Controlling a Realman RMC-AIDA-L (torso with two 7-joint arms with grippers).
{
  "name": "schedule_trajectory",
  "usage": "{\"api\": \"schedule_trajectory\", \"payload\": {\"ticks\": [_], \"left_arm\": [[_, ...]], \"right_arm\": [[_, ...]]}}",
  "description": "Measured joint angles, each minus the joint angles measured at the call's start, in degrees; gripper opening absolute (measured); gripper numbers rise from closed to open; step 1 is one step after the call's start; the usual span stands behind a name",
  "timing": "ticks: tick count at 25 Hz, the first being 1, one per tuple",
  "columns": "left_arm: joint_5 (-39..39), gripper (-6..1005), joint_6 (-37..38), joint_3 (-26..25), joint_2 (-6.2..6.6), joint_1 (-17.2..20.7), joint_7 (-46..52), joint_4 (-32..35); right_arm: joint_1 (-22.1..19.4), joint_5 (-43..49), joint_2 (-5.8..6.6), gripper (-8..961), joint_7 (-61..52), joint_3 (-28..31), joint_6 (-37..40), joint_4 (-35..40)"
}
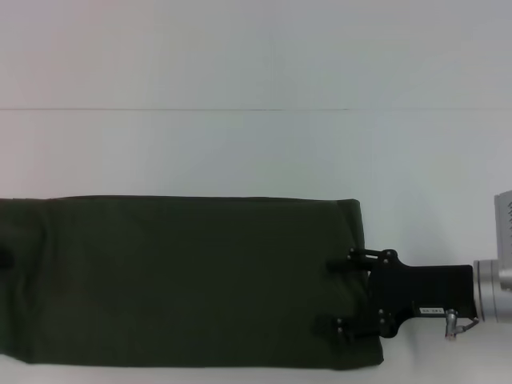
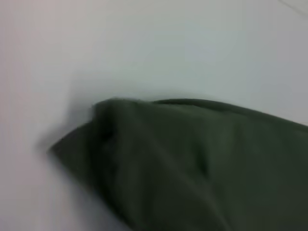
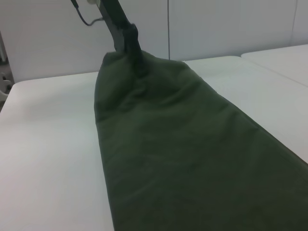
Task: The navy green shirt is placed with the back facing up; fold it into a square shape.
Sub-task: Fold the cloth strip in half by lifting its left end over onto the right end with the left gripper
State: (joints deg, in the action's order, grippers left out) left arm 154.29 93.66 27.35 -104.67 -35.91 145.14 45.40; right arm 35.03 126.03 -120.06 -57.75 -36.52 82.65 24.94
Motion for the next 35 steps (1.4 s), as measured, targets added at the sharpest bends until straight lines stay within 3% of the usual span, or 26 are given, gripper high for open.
{"api": "schedule_trajectory", "payload": {"ticks": [7, 12, 17, 23, 28, 35], "left_arm": [[-9.23, 82, 9.45, -1.41, -1.40, -2.67, 5.00, 0.75], [-17.22, 82, 10.07, -1.54, -5.41, -3.30, 7.47, -1.90], [-18.68, 82, 4.91, 1.13, -10.58, -4.24, 6.20, -5.53], [-19.63, 82, -1.96, 2.54, -14.48, -5.25, 1.39, -12.04], [-22.73, 82, -4.70, 2.28, -15.96, -5.15, -1.72, -14.76], [-24.64, 83, -4.99, 2.51, -16.66, -5.33, -3.15, -14.57]], "right_arm": [[-0.48, 0.01, 0.00, 918, 0.02, 0.05, -0.18, -0.28], [-1.09, 0.01, 0.01, 919, 0.04, 0.06, -0.19, -0.28], [-1.38, 0.00, 0.00, 918, 0.01, 0.13, -0.12, -0.30], [-1.51, -0.58, 0.01, 916, 0.00, 0.14, -0.22, -0.33], [-1.77, -1.36, 0.00, 916, 0.03, 0.14, -0.24, -0.32], [-1.81, -1.58, 0.01, 915, 0.04, 0.13, -0.70, -0.32]]}}
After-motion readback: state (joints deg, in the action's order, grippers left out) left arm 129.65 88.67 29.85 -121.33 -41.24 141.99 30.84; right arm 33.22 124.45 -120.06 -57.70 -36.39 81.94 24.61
